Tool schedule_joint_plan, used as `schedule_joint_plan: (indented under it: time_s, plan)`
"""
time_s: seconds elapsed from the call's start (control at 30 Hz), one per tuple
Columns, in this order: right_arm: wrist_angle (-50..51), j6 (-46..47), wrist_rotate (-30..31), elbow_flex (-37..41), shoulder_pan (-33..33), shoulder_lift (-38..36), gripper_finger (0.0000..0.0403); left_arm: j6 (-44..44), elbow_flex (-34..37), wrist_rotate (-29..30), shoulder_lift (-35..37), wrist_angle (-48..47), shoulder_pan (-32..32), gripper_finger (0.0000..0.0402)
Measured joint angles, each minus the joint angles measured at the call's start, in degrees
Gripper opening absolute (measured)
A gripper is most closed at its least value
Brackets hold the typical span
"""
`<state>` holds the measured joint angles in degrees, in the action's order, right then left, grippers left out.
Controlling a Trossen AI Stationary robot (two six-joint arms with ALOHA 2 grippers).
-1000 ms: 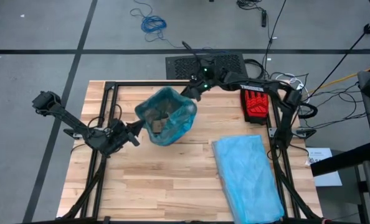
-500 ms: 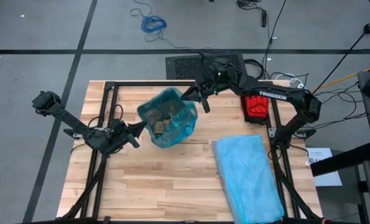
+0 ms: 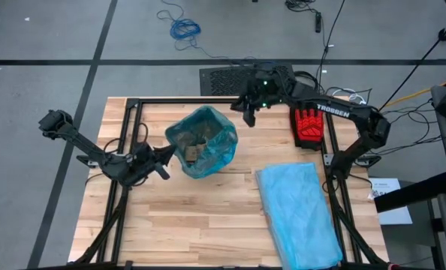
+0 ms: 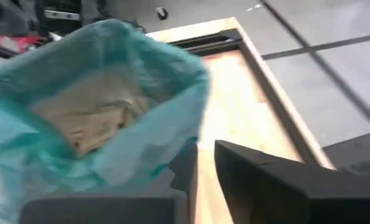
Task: Place trash/remove bag and relplace
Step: Remove the trash bag from the bin
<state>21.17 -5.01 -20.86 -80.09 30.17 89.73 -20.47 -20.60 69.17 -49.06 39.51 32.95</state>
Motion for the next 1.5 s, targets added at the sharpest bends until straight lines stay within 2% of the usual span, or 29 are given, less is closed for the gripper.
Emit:
schedule_joint_plan:
  time_s: [0.13, 0.23, 0.33, 0.47, 0.6, 0.8, 0.9, 1.17, 1.3, 1.5]
  plan:
    - [-5.0, -3.7, 1.7, 0.0, 3.7, 1.5, 0.0082, 0.0, 0.0, 5.1, 0.0, 0.0, 0.0, 0.0001]
    - [-10.2, -4.0, 1.5, 0.0, 5.5, 4.5, 0.008, 0.3, 0.0, 7.9, 0.0, -0.8, 0.0, 0.0001]
    - [-12.8, -4.9, 0.7, 0.0, 6.0, 8.2, 0.0055, -0.2, 0.0, 11.6, 0.0, -3.6, 0.0, 0.0001]
    - [-13.9, -7.6, -4.7, 0.0, 5.6, 12.7, 0.0009, -1.6, 0.0, 13.5, 0.0, -5.6, -1.0, 0.0001]
    - [-15.3, -7.8, -5.9, 0.0, 4.3, 15.7, 0.0007, -7.1, 0.0, 10.4, 0.0, -11.4, -3.6, 0.0]
    - [-11.2, -7.2, -17.4, 0.0, 2.7, 15.8, 0.0001, -23.2, -0.3, 1.0, 0.3, -22.6, -8.8, 0.0]
    - [-5.9, -8.5, -19.0, 0.0, 0.8, 14.2, 0.0001, -24.0, -0.3, -2.3, 0.1, -23.1, -10.4, 0.0]
    - [7.8, -12.2, -19.6, 0.0, -6.9, 8.9, 0.0, -22.6, -0.2, -4.6, 0.1, -23.3, -11.2, 0.0]
    - [11.3, -13.5, -17.3, 0.0, -11.2, 6.6, 0.0, -22.2, 0.1, -5.5, 0.0, -24.4, -11.2, 0.0]
    - [15.1, -15.6, -5.4, 0.0, -17.2, 3.3, 0.0, -22.7, 0.4, -7.8, -0.3, -26.3, -11.8, 0.0]
